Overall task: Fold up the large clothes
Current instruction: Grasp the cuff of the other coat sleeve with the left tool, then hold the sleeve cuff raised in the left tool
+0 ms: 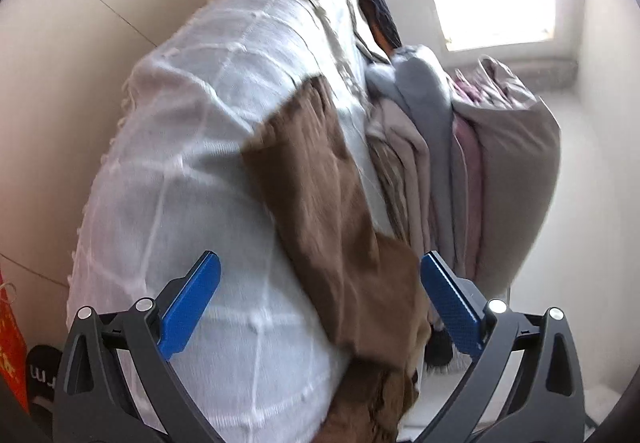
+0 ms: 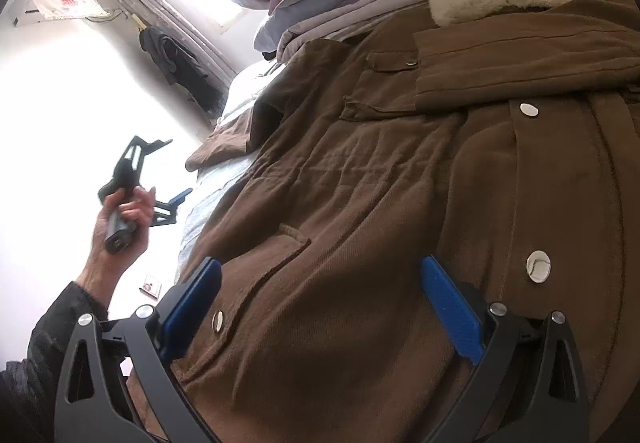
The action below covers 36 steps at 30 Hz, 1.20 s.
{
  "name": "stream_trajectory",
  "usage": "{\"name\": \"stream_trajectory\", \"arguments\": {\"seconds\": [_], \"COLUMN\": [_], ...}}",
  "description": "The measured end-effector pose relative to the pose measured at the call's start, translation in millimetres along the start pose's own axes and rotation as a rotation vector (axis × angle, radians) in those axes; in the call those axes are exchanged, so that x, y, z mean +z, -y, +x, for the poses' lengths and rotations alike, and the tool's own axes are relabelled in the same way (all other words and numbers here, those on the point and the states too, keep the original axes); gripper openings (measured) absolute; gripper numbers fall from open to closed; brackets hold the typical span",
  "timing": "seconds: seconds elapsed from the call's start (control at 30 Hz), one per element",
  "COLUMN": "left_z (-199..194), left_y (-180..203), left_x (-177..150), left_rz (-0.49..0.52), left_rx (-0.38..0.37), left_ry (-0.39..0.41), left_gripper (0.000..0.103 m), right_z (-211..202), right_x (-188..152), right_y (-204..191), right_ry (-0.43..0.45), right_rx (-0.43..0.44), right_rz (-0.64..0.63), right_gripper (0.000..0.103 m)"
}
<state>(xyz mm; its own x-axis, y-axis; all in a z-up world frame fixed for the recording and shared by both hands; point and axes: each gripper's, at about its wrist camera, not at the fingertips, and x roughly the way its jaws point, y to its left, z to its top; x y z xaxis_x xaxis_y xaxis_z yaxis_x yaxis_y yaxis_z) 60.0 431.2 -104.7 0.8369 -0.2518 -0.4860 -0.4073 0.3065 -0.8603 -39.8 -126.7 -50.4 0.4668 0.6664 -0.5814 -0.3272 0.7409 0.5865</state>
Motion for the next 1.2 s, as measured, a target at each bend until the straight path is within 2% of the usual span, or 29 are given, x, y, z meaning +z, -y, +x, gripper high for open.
{"name": "stream_trajectory", "arguments": {"seconds": [0.2,0.33,0.4,0.47,0.5,0.53,0.57,0.87,1.2], "left_z": [22.5,39.8,43.4,49.0,52.0,54.4,55.3,53.2,54.9], "left_y": [6.1,19.1,24.5,29.3,28.4,24.7,21.7,35.7,35.2], "left_x": [25.6,27.4,26.9,25.9,26.5,27.6,27.5,25.9,24.8], "left_rz": [0.001,0.057,0.084,0.119,0.121,0.11,0.102,0.15,0.163], "left_rx": [0.044,0.119,0.148,0.18,0.188,0.172,0.152,0.118,0.123], "left_ry": [0.077,0.125,0.153,0.148,0.133,0.125,0.115,0.115,0.109], "left_gripper": [0.096,0.096,0.091,0.037,0.027,0.012,0.008,0.006,0.006], "right_z": [8.0,7.3,7.9,8.4,8.3,8.3,8.7,8.4,8.3], "right_x": [4.8,4.8,4.8,4.7,5.0,5.0,5.0,5.9,6.0], "right_y": [2.3,3.3,3.7,3.5,3.6,3.6,3.4,3.6,3.6], "right_ry": [0.004,0.011,0.013,0.012,0.013,0.013,0.012,0.01,0.009], "right_rx": [0.008,0.017,0.017,0.017,0.017,0.017,0.016,0.016,0.016], "right_rz": [0.01,0.016,0.017,0.017,0.017,0.017,0.018,0.017,0.016], "right_gripper": [0.096,0.096,0.096,0.096,0.096,0.096,0.096,0.096,0.096]}}
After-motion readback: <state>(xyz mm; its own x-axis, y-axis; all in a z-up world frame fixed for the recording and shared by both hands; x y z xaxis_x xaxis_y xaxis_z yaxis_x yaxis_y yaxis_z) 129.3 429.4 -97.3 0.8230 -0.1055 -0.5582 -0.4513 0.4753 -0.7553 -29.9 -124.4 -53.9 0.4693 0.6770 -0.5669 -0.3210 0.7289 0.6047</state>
